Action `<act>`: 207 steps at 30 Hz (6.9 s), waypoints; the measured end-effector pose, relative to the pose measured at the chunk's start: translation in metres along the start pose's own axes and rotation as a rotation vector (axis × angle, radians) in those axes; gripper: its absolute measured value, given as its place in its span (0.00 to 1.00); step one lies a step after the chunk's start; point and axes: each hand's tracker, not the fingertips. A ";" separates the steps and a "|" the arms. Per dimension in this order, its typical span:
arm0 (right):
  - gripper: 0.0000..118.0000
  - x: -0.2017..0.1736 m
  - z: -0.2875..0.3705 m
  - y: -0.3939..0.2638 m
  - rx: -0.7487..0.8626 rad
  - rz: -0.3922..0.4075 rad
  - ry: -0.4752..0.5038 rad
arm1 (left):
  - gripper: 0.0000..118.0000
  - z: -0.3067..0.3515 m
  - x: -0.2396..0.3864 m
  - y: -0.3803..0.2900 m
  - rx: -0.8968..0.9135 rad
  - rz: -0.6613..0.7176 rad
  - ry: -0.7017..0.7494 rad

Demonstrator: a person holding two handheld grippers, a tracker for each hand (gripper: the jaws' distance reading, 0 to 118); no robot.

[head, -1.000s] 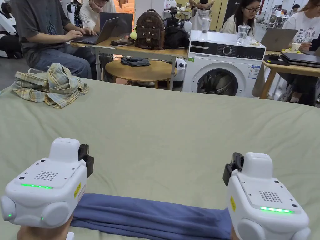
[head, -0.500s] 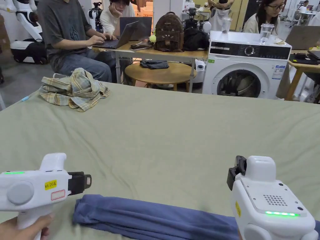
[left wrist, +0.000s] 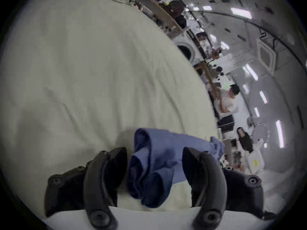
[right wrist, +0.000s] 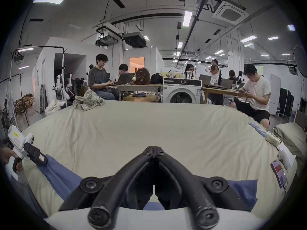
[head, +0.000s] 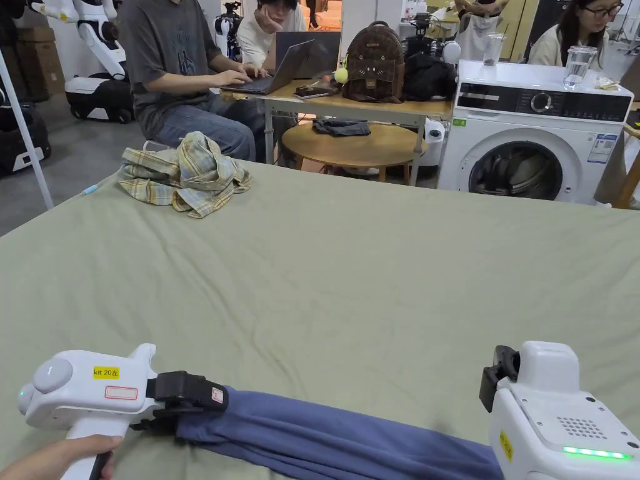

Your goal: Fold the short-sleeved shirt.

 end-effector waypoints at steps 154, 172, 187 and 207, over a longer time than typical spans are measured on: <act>0.00 0.016 0.005 0.001 -0.016 -0.004 0.023 | 0.12 0.045 0.170 -0.053 0.142 -0.310 0.070; 0.00 0.043 0.021 -0.003 -0.028 -0.019 -0.026 | 0.12 -0.141 0.293 -0.087 -0.185 -0.544 0.136; 0.00 0.058 0.024 -0.009 -0.052 -0.031 -0.058 | 0.37 -0.221 0.276 -0.109 -0.281 -0.439 0.106; 0.00 0.069 0.027 -0.012 -0.062 -0.051 -0.069 | 0.01 -0.281 0.246 -0.106 -0.340 -0.297 -0.015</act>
